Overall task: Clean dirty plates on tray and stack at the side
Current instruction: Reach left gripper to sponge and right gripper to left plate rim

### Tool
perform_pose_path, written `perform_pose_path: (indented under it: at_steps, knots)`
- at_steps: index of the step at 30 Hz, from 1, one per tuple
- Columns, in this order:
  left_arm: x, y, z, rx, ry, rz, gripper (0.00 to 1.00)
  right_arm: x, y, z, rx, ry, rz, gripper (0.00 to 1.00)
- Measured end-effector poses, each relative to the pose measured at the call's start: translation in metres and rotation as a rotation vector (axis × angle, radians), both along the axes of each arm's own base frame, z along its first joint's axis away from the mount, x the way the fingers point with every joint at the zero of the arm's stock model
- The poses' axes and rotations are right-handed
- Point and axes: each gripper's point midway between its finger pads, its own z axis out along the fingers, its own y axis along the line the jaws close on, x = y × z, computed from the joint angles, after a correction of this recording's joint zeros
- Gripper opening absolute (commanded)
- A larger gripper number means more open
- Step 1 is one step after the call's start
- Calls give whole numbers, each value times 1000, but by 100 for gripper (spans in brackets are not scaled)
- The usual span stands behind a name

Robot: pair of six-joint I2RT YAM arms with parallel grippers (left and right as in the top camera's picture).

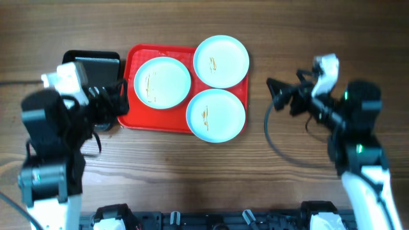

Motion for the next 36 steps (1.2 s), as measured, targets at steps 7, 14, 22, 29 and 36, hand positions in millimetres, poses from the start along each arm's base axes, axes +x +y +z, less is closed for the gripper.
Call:
perform_pose_path:
  at_steps: [7, 14, 22, 29, 36]
  knots:
    - [33, -17, -24, -111, 219, -98, 100, 40, 6, -10, 21, 287, 44, 100]
    - [38, -18, -50, -181, 331, -63, 100, 64, 45, -23, 75, 319, 133, 80]
    - [36, 48, -73, -108, 622, 399, 99, 108, 141, -51, -92, 463, 163, 58]
    - [27, 108, -91, -106, 681, 615, 100, 105, 223, -174, -204, 701, 93, 45]
    - [30, 114, -103, -99, 718, 632, 100, 115, 232, -229, -186, 760, 9, 27]
